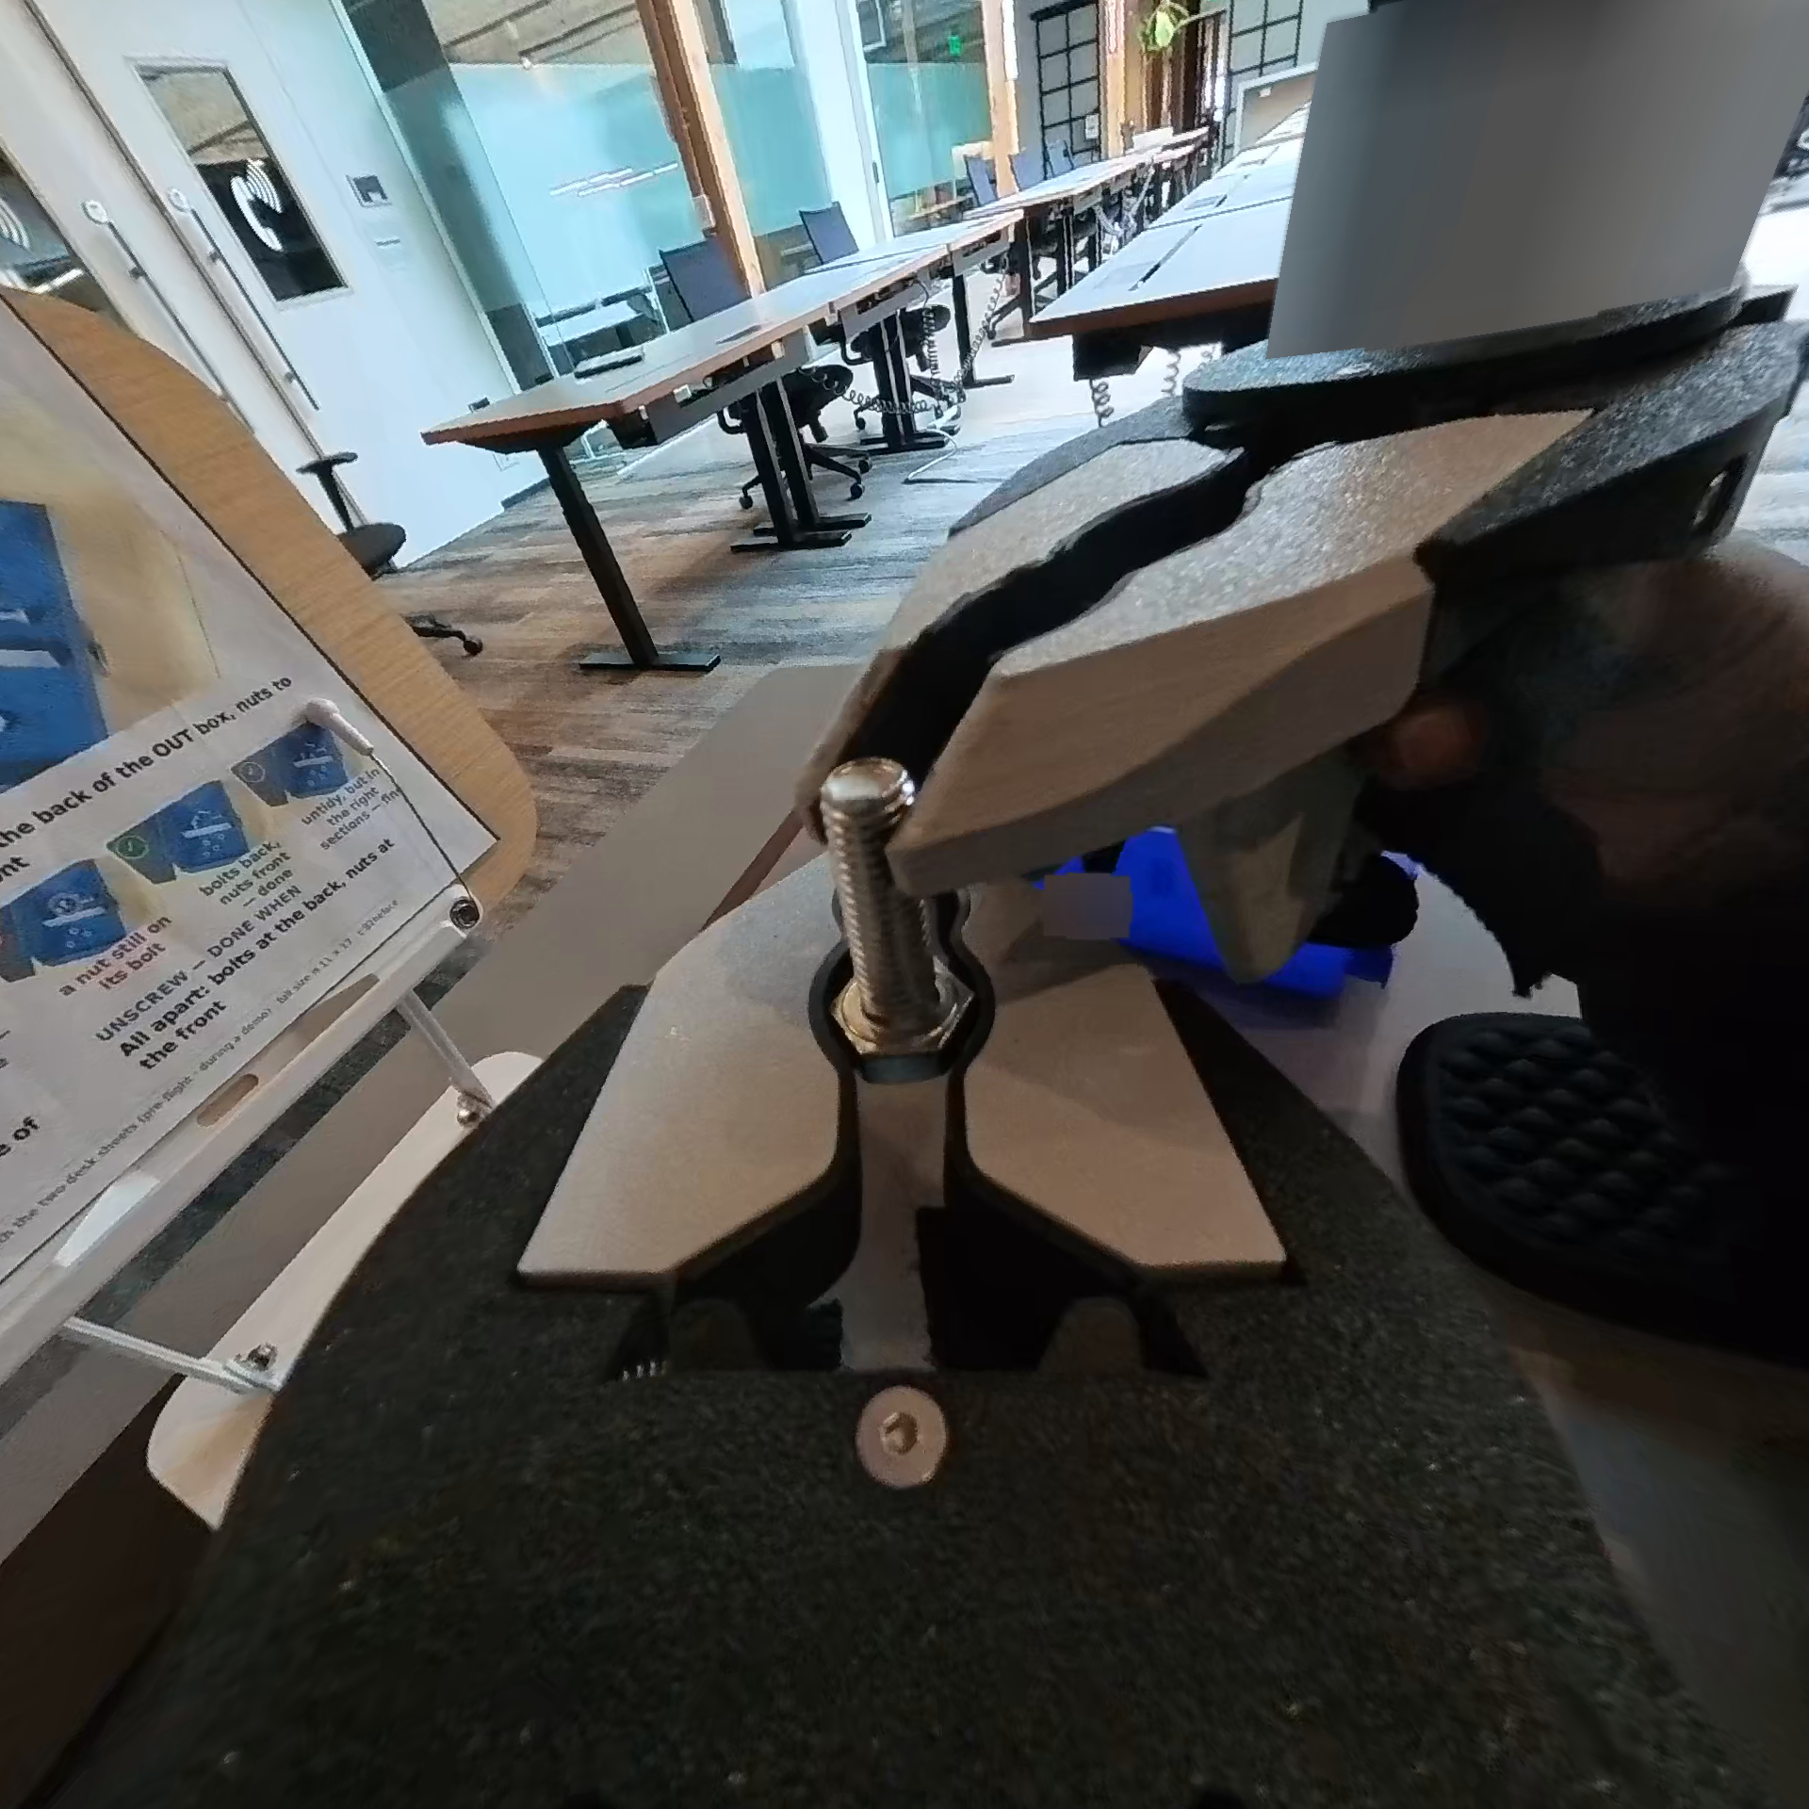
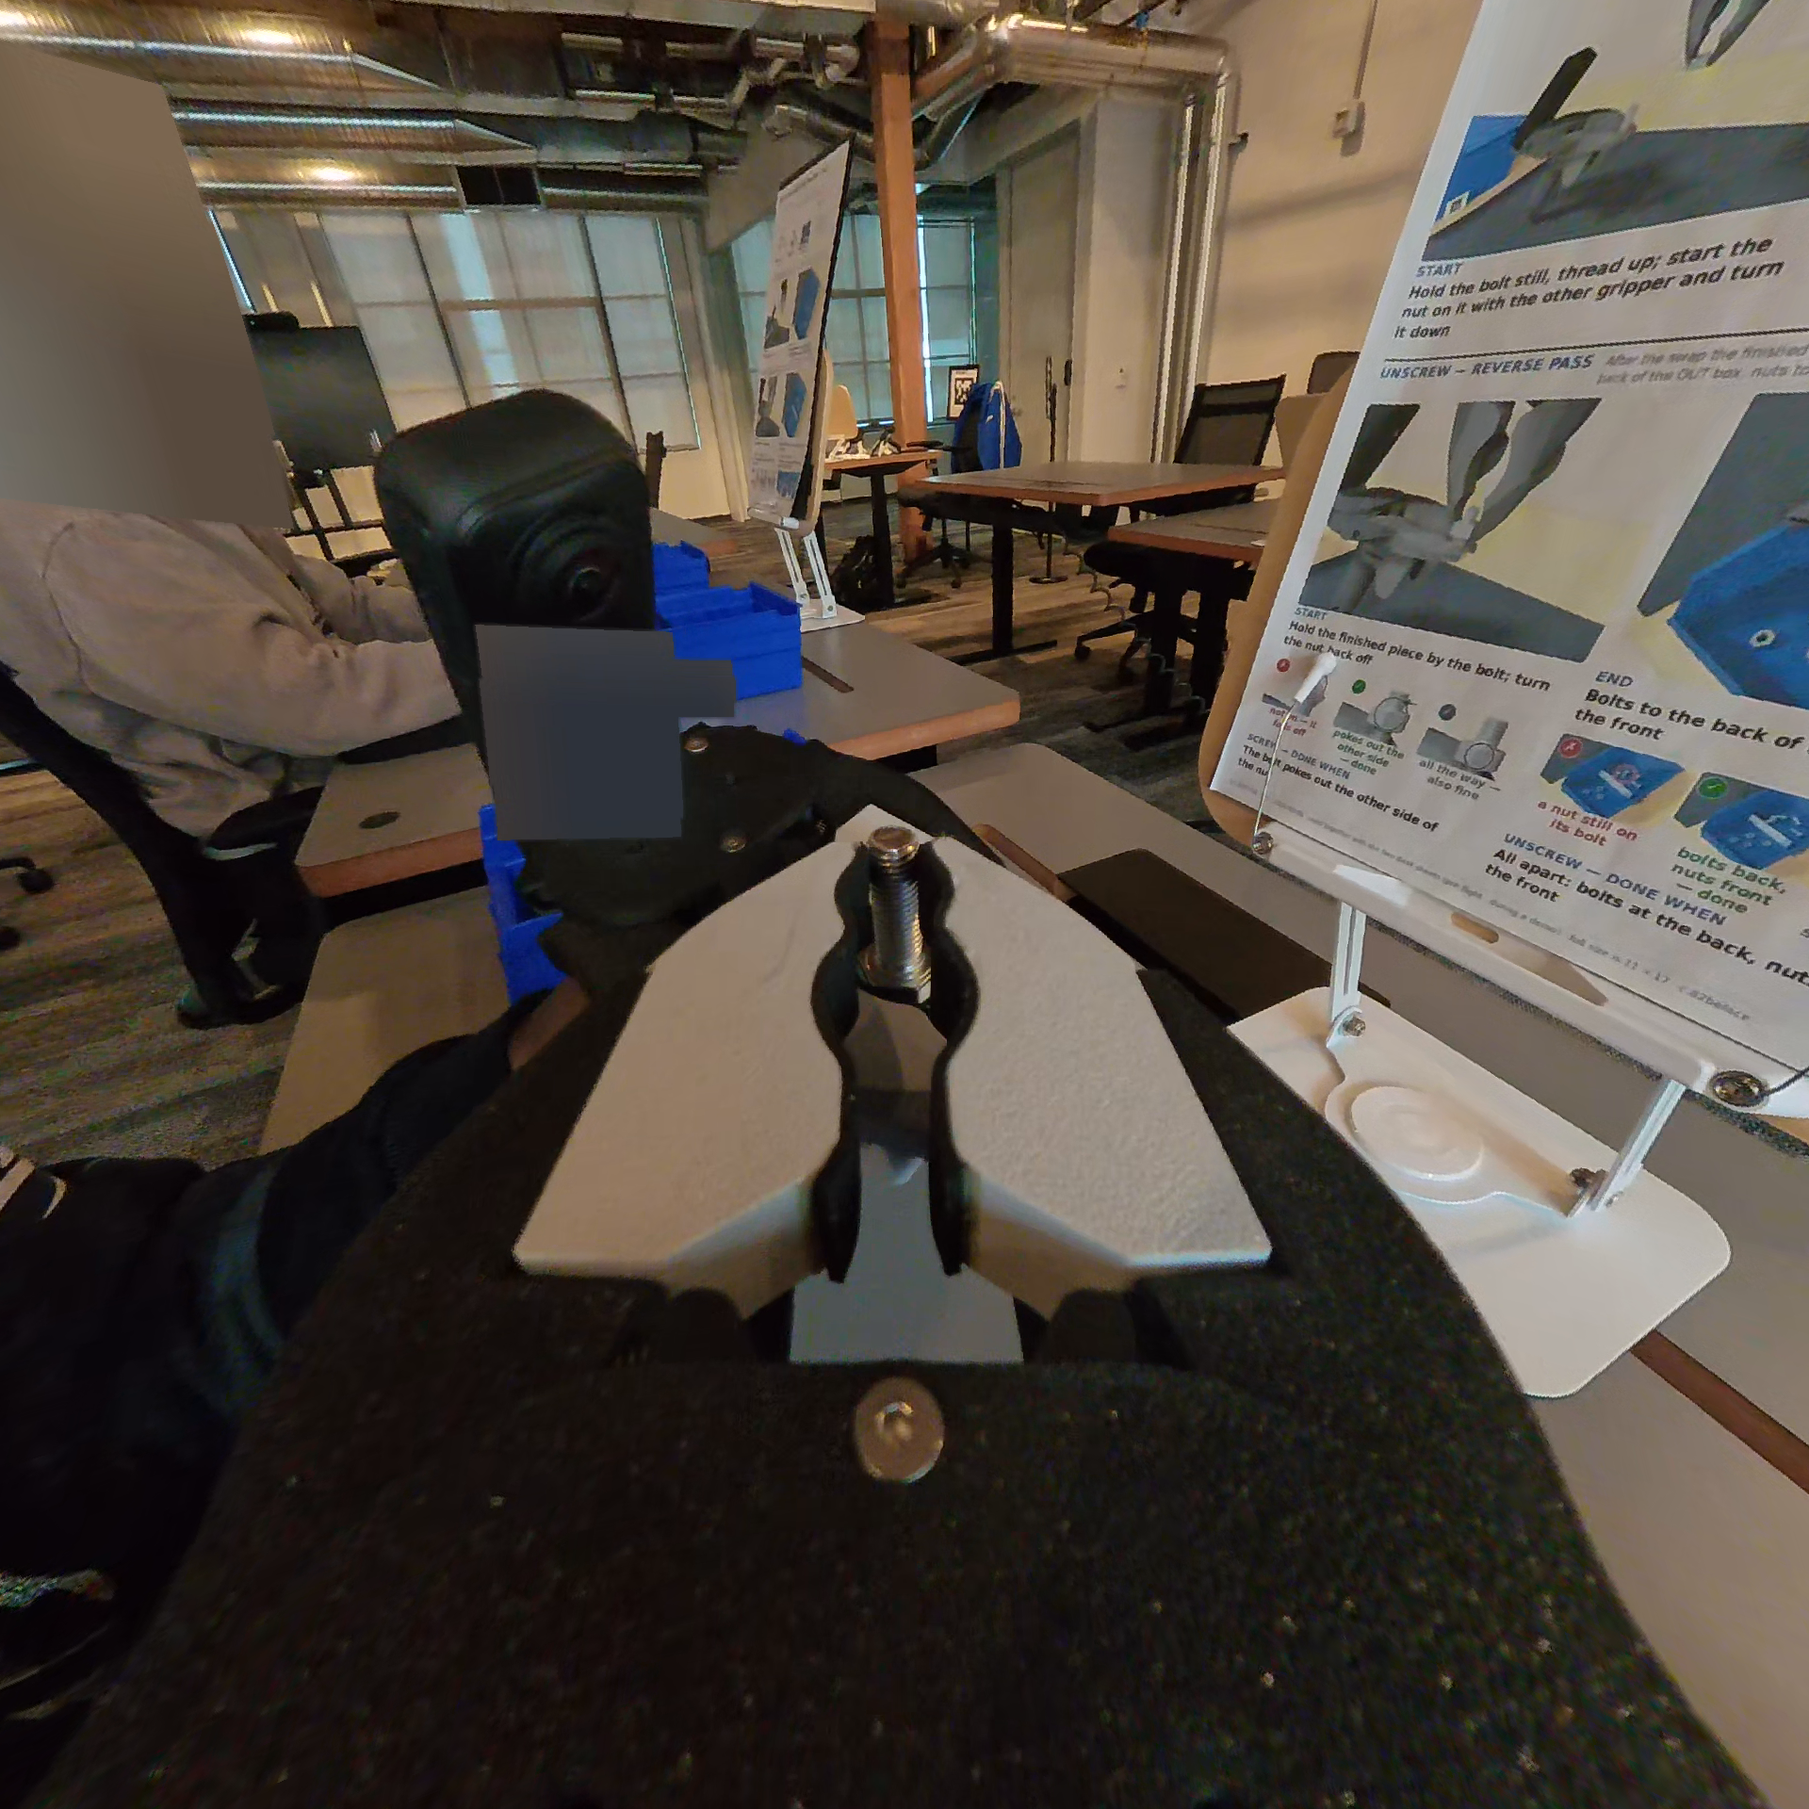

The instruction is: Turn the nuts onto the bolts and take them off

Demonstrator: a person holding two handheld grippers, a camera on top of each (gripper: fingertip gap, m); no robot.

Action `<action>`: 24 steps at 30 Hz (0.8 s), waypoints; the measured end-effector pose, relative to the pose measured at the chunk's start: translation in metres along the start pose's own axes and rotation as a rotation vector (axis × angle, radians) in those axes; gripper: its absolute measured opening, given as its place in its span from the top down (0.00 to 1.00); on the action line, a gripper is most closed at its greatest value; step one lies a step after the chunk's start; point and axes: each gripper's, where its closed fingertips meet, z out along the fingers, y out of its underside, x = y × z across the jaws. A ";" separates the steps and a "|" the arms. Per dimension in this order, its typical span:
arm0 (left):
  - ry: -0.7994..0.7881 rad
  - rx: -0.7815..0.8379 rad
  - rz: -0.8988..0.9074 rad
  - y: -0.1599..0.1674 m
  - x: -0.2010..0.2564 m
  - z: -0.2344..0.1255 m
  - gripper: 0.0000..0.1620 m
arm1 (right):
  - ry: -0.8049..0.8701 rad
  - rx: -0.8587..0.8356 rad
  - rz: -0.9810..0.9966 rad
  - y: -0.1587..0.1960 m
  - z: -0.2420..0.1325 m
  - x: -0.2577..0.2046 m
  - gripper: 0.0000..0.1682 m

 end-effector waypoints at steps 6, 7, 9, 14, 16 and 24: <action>0.019 0.017 0.011 -0.003 0.002 -0.003 0.93 | -0.013 0.004 -0.002 -0.002 -0.001 -0.002 0.95; 0.023 0.020 0.013 -0.003 0.003 -0.003 0.93 | -0.016 0.003 -0.004 -0.003 -0.001 -0.003 0.95; 0.033 0.022 0.017 -0.004 0.005 -0.004 0.93 | -0.021 -0.002 -0.003 -0.003 -0.002 -0.004 0.95; 0.067 0.035 -0.004 -0.004 0.008 -0.004 0.93 | -0.052 0.017 -0.006 -0.012 -0.007 -0.009 0.83; 0.081 0.050 -0.028 -0.005 0.006 -0.007 0.93 | -0.043 0.014 -0.032 -0.017 -0.013 -0.008 0.77; 0.022 0.126 -0.093 -0.018 -0.024 -0.054 0.93 | -0.071 -0.211 -0.307 0.005 -0.035 -0.013 0.49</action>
